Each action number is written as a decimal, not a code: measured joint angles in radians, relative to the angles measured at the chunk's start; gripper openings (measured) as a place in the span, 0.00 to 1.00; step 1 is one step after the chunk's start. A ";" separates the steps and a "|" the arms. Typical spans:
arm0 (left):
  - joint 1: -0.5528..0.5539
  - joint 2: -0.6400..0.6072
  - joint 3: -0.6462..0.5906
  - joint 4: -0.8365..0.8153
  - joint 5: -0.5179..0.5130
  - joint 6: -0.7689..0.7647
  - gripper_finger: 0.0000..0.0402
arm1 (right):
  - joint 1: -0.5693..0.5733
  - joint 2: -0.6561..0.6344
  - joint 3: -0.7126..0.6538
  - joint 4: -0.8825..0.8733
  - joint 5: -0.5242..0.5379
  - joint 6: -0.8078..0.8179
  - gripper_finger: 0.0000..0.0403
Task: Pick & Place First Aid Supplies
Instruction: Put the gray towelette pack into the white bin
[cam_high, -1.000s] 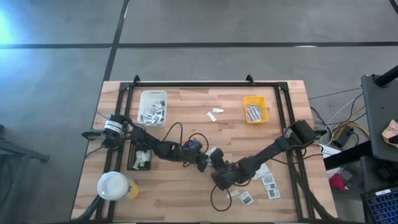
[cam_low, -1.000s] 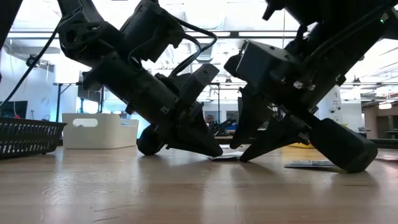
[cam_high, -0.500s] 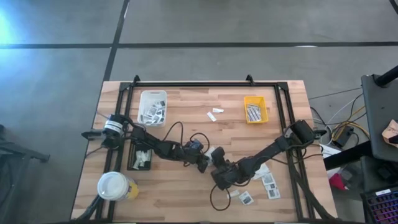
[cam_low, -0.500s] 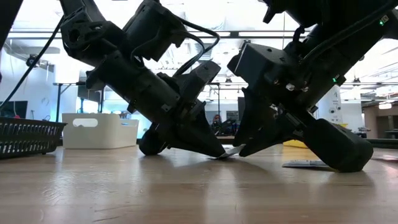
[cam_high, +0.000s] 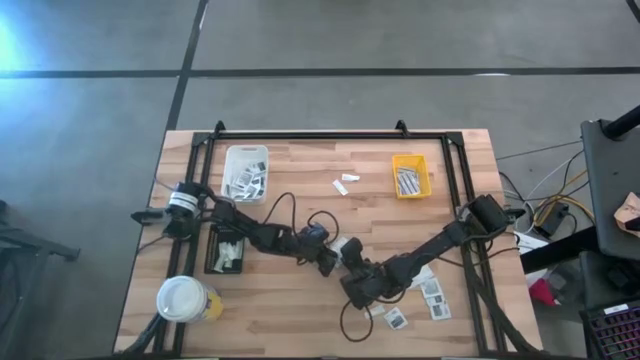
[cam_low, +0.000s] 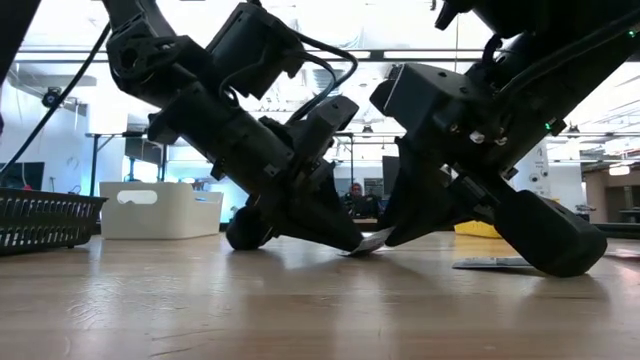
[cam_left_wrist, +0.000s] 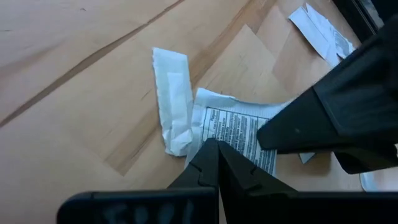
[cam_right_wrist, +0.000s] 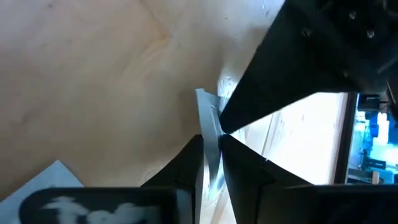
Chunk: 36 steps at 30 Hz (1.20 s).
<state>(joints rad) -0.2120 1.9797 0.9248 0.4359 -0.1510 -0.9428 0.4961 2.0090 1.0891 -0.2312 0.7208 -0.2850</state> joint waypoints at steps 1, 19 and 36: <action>0.002 0.000 0.003 -0.002 0.007 0.005 0.00 | 0.000 0.000 0.000 -0.002 0.001 0.011 0.13; 0.016 -0.054 0.017 -0.040 0.044 0.169 0.00 | 0.018 -0.064 -0.003 -0.100 -0.019 0.197 0.02; -0.051 -0.242 0.017 -0.065 0.021 0.644 0.00 | 0.031 -0.360 -0.003 -0.341 -0.234 0.543 0.02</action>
<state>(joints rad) -0.2635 1.7378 0.9421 0.3707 -0.1303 -0.2992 0.5267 1.6488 1.0859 -0.5725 0.4868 0.2577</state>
